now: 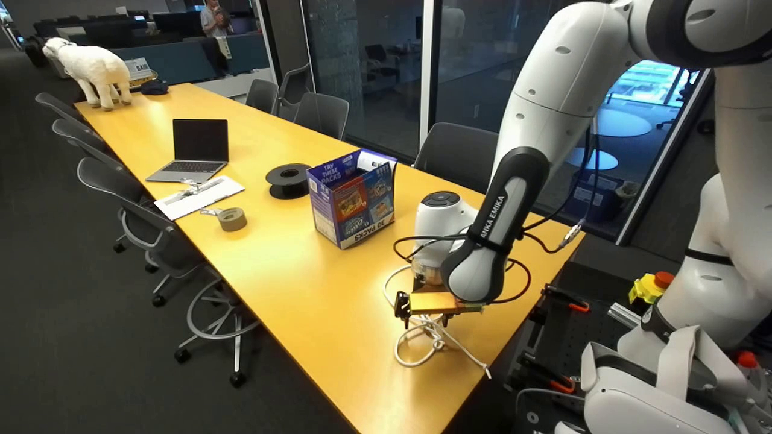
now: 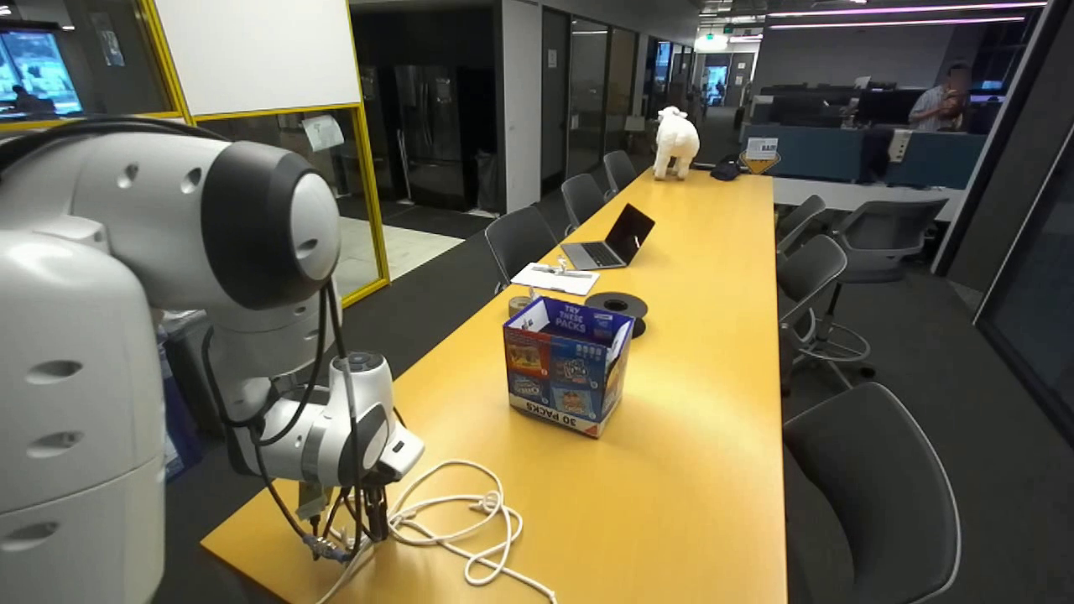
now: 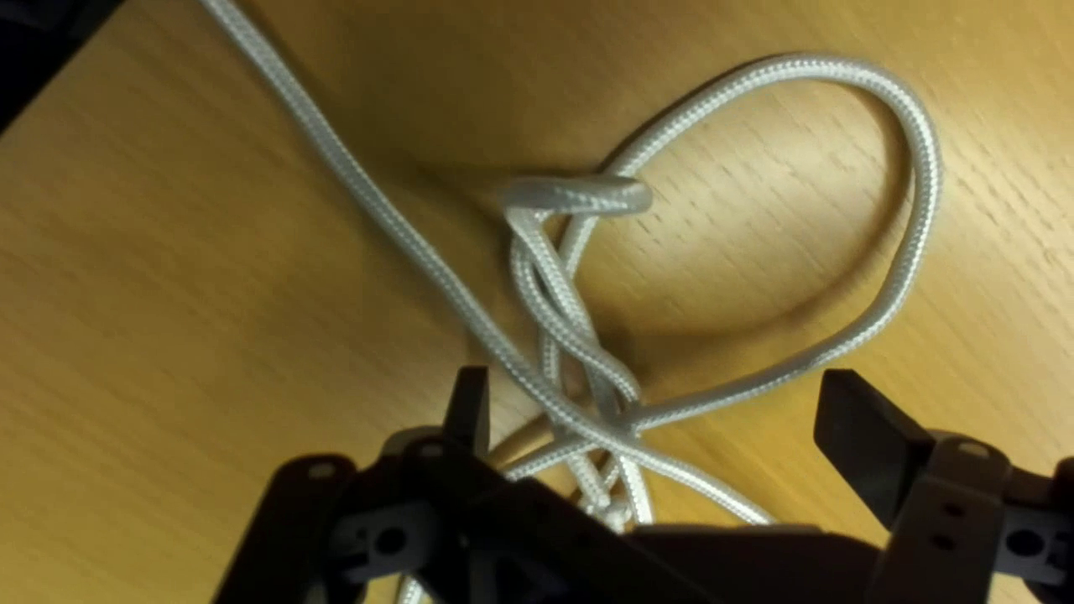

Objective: Put the white ropes inside the blue box

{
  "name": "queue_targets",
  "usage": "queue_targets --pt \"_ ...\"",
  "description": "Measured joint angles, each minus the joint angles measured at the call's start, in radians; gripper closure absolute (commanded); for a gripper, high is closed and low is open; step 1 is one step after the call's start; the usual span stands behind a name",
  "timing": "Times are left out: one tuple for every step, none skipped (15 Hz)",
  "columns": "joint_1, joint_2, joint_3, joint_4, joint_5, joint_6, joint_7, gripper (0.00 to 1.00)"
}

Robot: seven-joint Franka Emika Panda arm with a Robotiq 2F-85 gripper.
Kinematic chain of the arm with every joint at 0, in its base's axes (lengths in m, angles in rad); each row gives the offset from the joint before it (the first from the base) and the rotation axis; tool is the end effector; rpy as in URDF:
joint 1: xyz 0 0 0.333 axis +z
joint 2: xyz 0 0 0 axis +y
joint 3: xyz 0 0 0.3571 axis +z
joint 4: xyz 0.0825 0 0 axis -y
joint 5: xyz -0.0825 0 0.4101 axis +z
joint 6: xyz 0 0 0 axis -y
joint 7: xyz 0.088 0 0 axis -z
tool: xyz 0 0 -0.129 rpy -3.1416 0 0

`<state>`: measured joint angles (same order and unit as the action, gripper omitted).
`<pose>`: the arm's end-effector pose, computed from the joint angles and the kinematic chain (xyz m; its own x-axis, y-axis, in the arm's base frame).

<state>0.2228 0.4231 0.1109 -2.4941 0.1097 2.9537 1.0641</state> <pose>0.4601 0.1576 0.1185 0.6616 -0.7485 -0.0452 -0.7497 -0.6588 -0.0623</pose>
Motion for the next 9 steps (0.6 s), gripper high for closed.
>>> queue_targets --pt "0.018 0.008 -0.018 0.009 -0.001 0.0 -0.003 0.0" --pt "0.041 0.013 -0.042 0.015 -0.006 -0.001 -0.003 0.0" --pt "0.065 0.016 -0.069 0.018 -0.013 -0.002 -0.003 0.0" --pt "0.089 0.017 -0.096 0.02 -0.015 -0.002 -0.003 0.0" --pt "0.113 0.017 -0.122 0.02 -0.019 -0.002 -0.003 0.0" --pt "0.132 0.017 -0.144 0.02 -0.023 -0.003 -0.003 0.0" --pt "0.146 0.017 -0.16 0.02 -0.024 -0.004 -0.003 0.0" --pt "0.153 0.017 -0.167 0.02 -0.025 -0.005 -0.003 0.0" --pt "0.154 0.017 -0.166 0.02 -0.024 -0.009 -0.003 0.0"
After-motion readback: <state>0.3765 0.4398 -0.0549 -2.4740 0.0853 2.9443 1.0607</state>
